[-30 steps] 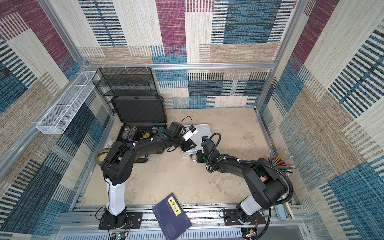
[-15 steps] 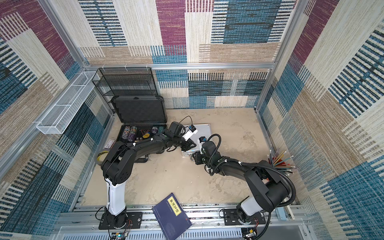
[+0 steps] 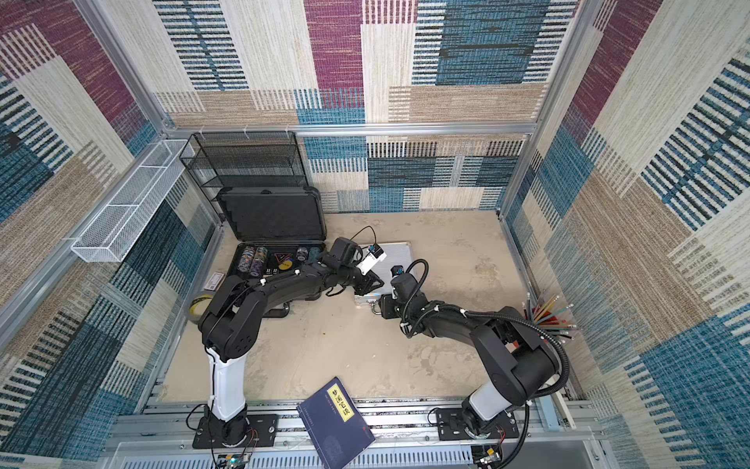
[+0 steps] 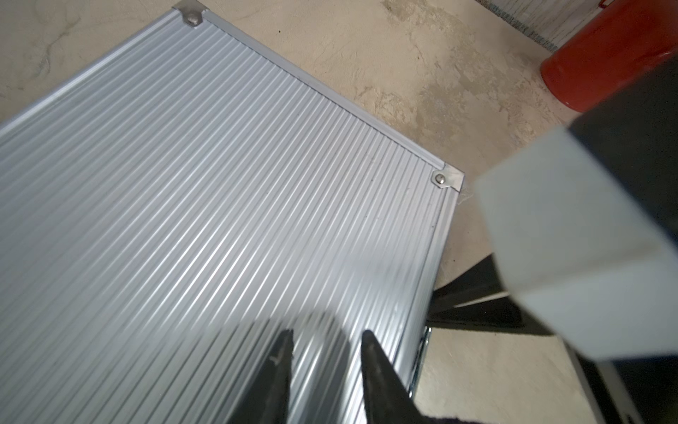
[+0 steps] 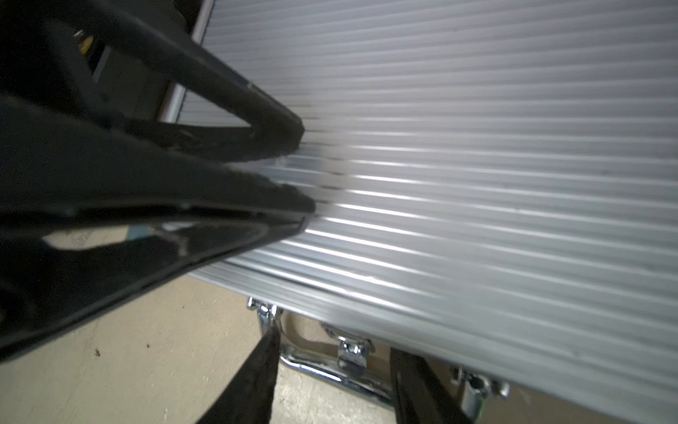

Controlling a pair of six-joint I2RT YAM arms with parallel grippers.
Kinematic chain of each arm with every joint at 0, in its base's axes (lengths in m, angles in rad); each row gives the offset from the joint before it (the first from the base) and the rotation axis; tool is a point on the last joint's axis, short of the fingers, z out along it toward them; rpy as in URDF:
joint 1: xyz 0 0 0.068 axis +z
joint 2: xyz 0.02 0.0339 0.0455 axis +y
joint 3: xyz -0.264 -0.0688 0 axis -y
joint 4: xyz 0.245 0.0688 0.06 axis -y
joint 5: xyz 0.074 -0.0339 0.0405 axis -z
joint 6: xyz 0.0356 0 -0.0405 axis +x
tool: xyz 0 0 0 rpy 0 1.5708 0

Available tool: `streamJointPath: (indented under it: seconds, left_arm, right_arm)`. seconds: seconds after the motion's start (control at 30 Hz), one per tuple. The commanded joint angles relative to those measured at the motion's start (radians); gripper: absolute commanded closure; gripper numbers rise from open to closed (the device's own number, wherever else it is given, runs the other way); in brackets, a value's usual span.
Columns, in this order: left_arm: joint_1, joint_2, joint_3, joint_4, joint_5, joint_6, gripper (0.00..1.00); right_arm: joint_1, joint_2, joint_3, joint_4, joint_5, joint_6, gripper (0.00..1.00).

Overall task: Open the poker set cases
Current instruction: Open the fastener on the poker set case.

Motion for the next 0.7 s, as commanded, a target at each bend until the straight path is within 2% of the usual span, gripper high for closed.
streamJointPath:
  seconds: [0.0,0.3,0.67]
  left_arm:
    - [0.002,0.007,-0.007,-0.135,-0.039,-0.016,0.66]
    - [0.007,0.007,-0.009,-0.141,-0.043,-0.013,0.66]
    - [0.007,0.010,-0.013,-0.134,-0.038,-0.018,0.66]
  right_arm:
    - [0.000,0.021,0.027,0.000,0.072,0.004,0.50]
    - [0.001,0.031,0.034,-0.018,0.165,0.046,0.60]
    - [0.000,-0.040,-0.016,-0.019,0.187,0.094,0.68]
